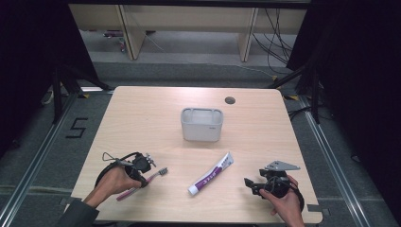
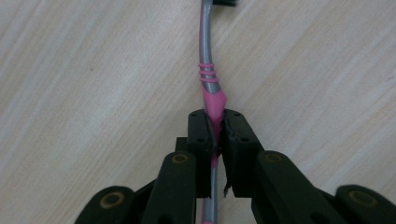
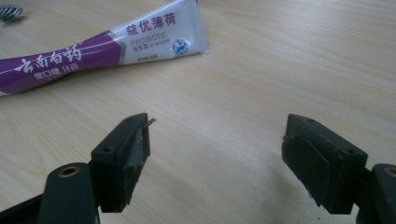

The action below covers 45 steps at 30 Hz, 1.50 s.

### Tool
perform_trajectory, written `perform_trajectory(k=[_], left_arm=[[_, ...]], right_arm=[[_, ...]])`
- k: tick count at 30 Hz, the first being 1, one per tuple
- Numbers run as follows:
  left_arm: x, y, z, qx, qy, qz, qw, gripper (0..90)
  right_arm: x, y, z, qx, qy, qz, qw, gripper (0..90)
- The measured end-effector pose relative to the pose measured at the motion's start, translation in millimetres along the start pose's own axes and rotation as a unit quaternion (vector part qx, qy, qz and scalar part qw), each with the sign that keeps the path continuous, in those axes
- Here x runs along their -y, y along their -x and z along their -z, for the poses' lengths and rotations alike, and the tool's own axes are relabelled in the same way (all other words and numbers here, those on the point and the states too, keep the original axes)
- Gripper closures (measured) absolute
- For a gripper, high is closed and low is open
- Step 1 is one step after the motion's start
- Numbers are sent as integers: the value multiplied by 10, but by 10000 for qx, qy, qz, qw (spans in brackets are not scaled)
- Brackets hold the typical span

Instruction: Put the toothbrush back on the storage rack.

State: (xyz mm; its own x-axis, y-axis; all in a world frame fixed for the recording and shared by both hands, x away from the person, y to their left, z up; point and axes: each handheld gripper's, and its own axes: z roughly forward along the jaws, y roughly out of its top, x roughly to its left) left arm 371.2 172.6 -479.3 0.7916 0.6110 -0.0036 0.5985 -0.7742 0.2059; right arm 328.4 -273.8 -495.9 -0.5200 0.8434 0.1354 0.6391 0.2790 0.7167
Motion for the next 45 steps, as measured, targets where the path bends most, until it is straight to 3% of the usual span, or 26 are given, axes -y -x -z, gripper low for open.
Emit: perform_trajectory(k=[4, 5, 8, 12, 14, 16, 19, 21, 22, 25, 26, 27, 28, 29, 30, 32, 33, 34, 35, 36, 38, 39, 41, 42, 43, 45], left_arm=[[12, -29, 102, 7, 219, 27, 9998, 817], [13, -42, 138, 8, 296, 37, 9996, 817], [17, -60, 205, 5, 440, 58, 9990, 817], [27, -95, 320, 28, 804, 118, 9967, 817], [27, -121, 394, 10, 1095, 164, 9938, 817], [25, -125, 421, 22, 1177, 198, 9929, 817], [2, -148, 486, -37, 1460, 196, 9891, 817], [-28, -162, 520, -180, 1843, 278, 9823, 817], [-28, -162, 520, -180, 1843, 278, 9823, 817], [-64, -183, 575, -225, 2219, 326, 9743, 817], [-64, -183, 575, -225, 2219, 326, 9743, 817], [-86, -200, 604, -255, 2444, 406, 9685, 817], [-86, -200, 604, -255, 2444, 406, 9685, 817], [-110, -220, 615, -281, 2686, 513, 9615, 817], [-116, -227, 629, -341, 2783, 551, 9583, 817], [-128, -244, 637, -309, 2865, 576, 9558, 817], [-147, -275, 662, -360, 3072, 667, 9486, 817], [-147, -275, 662, -360, 3072, 667, 9486, 816], [-166, -310, 680, -338, 3301, 795, 9400, 816], [-166, -310, 680, -338, 3301, 795, 9400, 816], [-209, -352, 689, -296, 3596, 1017, 9271, 816], [-209, -352, 689, -296, 3596, 1017, 9271, 816], [-247, -376, 691, -273, 3773, 1118, 9189, 816], [-268, -366, 694, -280, 3855, 1251, 9138, 816], [-283, -386, 696, -249, 3878, 1197, 9136, 816], [-366, -396, 684, -226, 4080, 1338, 9028, 816]], right_arm=[[3, -25, -4, -82, -29, -207, 9997, 245], [-1, 1, 0, 7, 4, -15, 10000, 245], [-2, 2, 0, 7, 6, -6, 10000, 245], [-1, 2, 0, 13, 9, -6, 10000, 245], [3, -27, -4, -83, -31, -221, 9997, 245], [-1, 2, 0, 10, 11, -3, 10000, 245], [-2, 2, 0, 12, 9, -7, 10000, 245], [-2, 2, 0, 10, 11, -6, 10000, 245], [-2, 2, 0, 10, 11, -6, 10000, 245], [5, -19, -9, -93, 12, -188, 9998, 245], [5, -19, -9, -93, 12, -188, 9998, 245], [3, -19, -7, -96, 5, -197, 9998, 245], [3, -19, -7, -96, 5, -197, 9998, 245], [3, -20, -6, -96, 3, -197, 9998, 245], [4, -19, -8, -97, 10, -187, 9998, 245], [5, -18, -9, -98, 9, -186, 9998, 245], [6, -13, -14, -86, 10, -167, 9998, 245], [6, -13, -14, -86, 10, -167, 9998, 245], [3, -18, -5, -95, -38, -245, 9996, 245], [3, -18, -5, -95, -38, -245, 9996, 245], [2, -16, -3, -81, -26, -230, 9997, 245], [2, -10, -4, -81, -13, -190, 9998, 245], [0, 17, -14, -47, 63, -1, 10000, 245], [3, -11, -10, -98, 4, -210, 9997, 245], [3, -11, -10, -98, 4, -210, 9997, 245], [6, -8, -19, -131, 42, -251, 9996, 245]])
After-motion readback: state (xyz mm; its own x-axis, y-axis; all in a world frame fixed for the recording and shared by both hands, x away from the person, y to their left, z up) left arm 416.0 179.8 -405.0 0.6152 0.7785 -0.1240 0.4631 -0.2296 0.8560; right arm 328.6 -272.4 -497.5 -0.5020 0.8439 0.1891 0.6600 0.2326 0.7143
